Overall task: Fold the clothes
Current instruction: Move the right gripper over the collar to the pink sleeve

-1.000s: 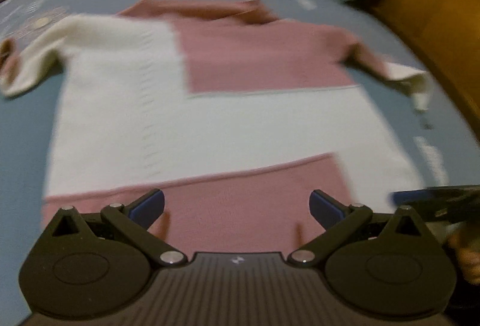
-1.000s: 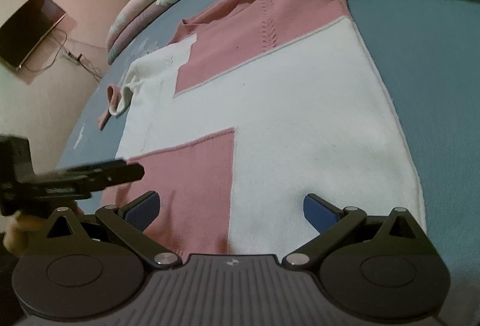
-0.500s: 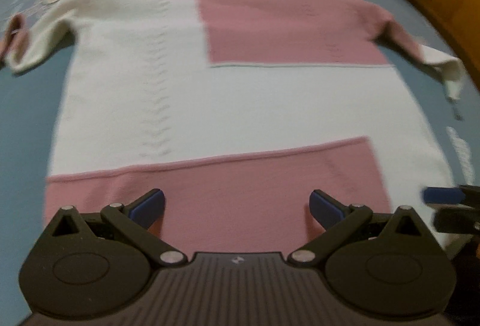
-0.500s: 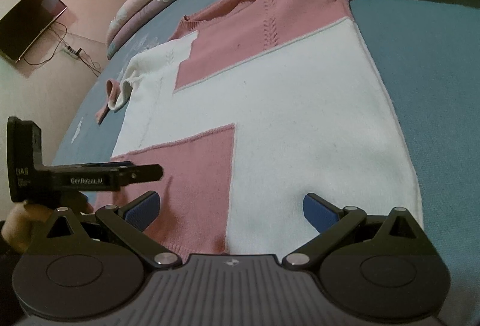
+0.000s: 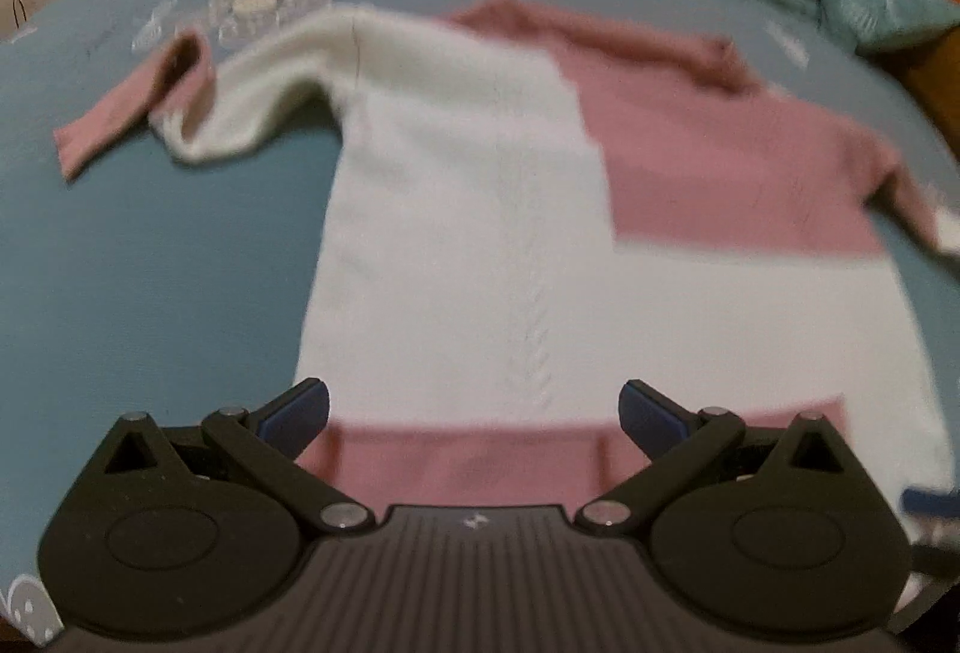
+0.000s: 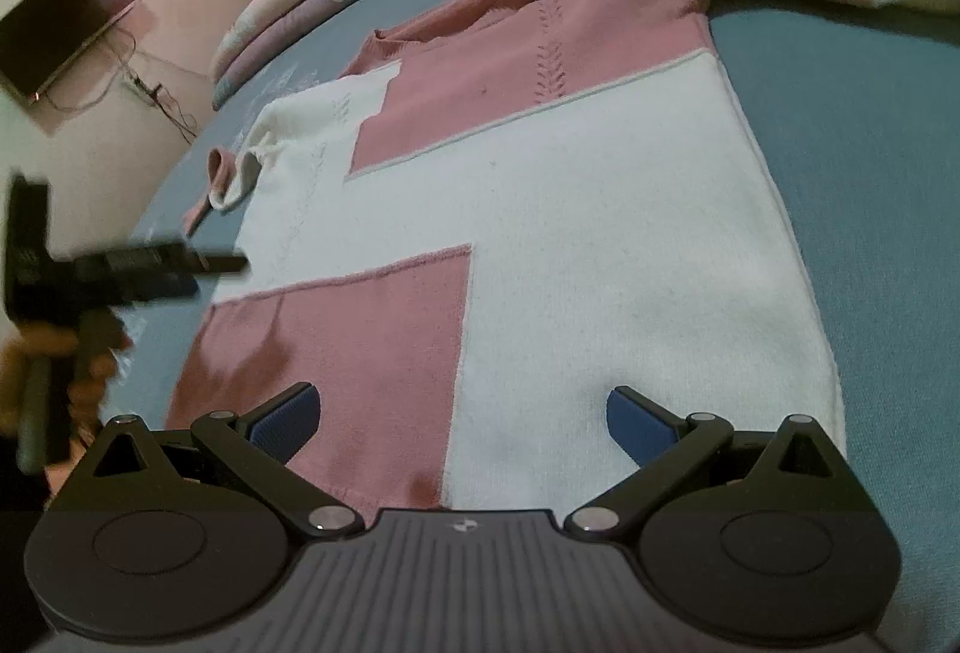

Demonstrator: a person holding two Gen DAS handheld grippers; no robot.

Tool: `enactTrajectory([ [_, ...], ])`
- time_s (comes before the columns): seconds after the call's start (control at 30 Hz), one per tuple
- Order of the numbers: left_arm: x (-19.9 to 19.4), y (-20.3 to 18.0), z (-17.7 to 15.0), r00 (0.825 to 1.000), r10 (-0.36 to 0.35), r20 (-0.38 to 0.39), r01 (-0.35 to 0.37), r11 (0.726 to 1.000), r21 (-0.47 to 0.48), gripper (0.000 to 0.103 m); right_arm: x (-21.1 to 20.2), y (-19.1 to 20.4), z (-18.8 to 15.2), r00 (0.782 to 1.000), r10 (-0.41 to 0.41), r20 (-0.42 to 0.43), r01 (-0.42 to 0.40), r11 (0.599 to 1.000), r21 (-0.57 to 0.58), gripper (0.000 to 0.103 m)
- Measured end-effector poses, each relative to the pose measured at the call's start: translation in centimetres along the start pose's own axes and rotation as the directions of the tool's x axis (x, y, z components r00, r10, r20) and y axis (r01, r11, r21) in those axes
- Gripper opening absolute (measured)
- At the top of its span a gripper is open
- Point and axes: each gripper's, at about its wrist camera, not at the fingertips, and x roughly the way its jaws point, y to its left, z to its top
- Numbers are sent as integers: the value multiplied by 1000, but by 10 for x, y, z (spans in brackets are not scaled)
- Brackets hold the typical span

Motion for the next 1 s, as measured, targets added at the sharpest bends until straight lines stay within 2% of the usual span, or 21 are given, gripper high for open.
enactTrajectory([
  [0.1,-6,2,17,994,-52,95,57,997,-45,102,4,15,-7,997,-71,17,72,994,-83,103],
  [0.13,-6,2,22,991,-64,115,70,996,-55,102,6,21,-11,995,-99,22,101,987,-123,103],
  [0.2,1,4,31,986,-90,139,100,993,-68,102,2,26,-10,992,-116,58,123,984,-131,103],
  [0.37,36,8,36,982,-139,129,145,989,-37,102,-17,36,3,977,-122,176,141,985,-97,103],
  [0.43,51,20,31,979,-164,120,174,982,-76,102,-29,43,20,963,-126,236,152,984,-94,103],
  [0.53,69,43,21,970,-212,114,227,964,-138,102,-31,63,50,937,-141,318,206,962,-180,103],
  [0.57,67,44,17,966,-225,129,240,964,-112,102,-25,71,61,935,-145,323,227,946,-231,103],
  [0.67,53,40,19,970,-220,105,228,971,-67,102,12,95,90,918,-225,326,337,876,-346,103],
  [0.7,47,40,17,965,-231,125,238,970,-45,102,28,101,99,912,-251,324,366,855,-368,103],
  [0.77,43,40,12,951,-276,137,280,960,-6,102,62,109,115,914,-278,294,380,843,-382,103],
  [0.83,48,42,11,948,-303,102,305,952,-8,102,93,113,124,932,-264,248,346,851,-396,103],
  [0.9,53,45,9,945,-311,104,314,949,-16,102,124,116,130,941,-271,205,333,851,-405,103],
  [1.0,60,50,8,943,-319,92,323,946,-35,102,156,125,135,931,-297,213,362,829,-426,99],
])
